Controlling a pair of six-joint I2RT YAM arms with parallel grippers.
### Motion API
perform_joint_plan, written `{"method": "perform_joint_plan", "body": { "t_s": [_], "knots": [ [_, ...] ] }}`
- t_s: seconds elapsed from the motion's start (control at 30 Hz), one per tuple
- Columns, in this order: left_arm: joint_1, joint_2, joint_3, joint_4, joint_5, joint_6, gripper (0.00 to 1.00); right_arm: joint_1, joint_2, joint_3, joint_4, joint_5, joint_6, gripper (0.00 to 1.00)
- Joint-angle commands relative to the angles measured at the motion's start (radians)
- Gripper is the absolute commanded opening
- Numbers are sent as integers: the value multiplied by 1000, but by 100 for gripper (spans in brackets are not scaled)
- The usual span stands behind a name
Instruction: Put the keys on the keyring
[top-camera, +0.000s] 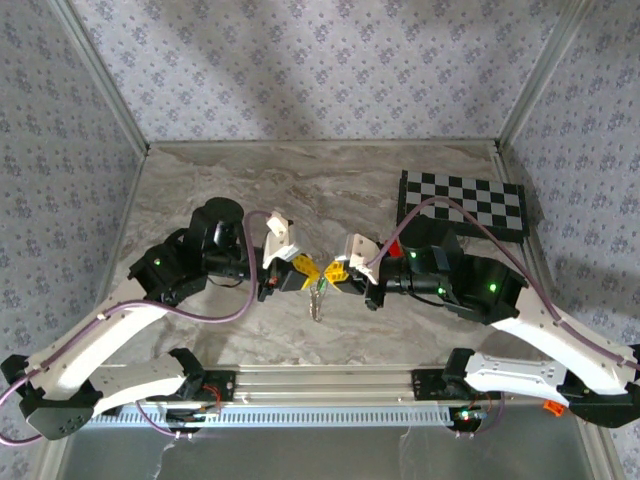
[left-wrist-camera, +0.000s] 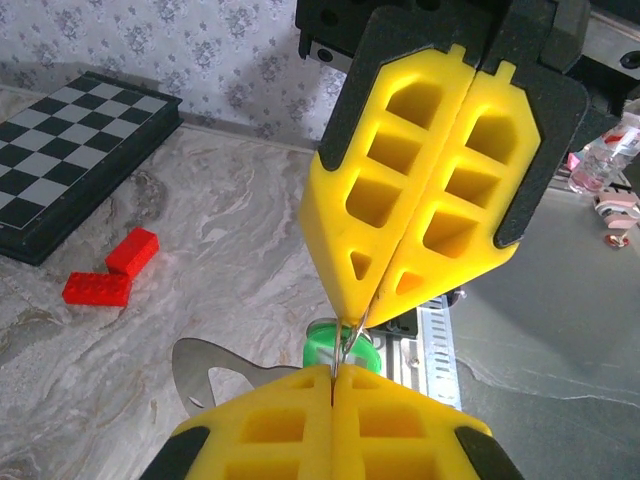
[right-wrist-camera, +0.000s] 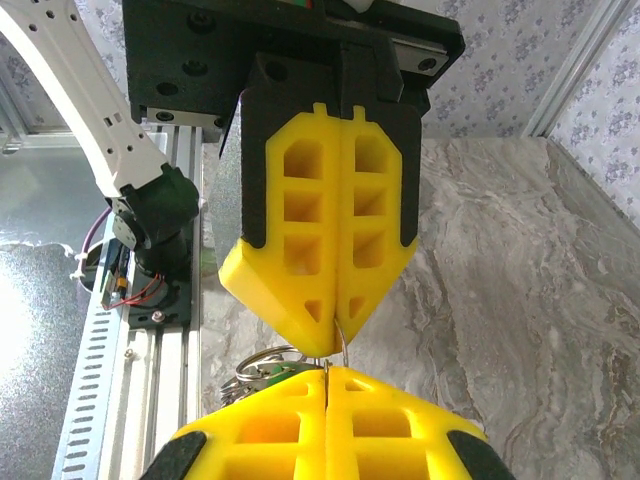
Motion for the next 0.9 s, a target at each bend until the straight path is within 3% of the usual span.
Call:
{"method": "perform_joint_plan", "body": {
  "t_s": [0.0, 0.4, 0.87],
  "knots": [
    [-9, 7, 49, 56, 21, -6, 0, 21, 7, 20, -5, -29, -29, 0],
    [-8, 2, 47, 84, 32, -36, 0, 32, -15, 0, -4, -6, -66, 0],
    [-8, -65, -50, 241, -19, -132, 0, 46, -47, -21, 9, 24, -76, 0]
  ]
}}
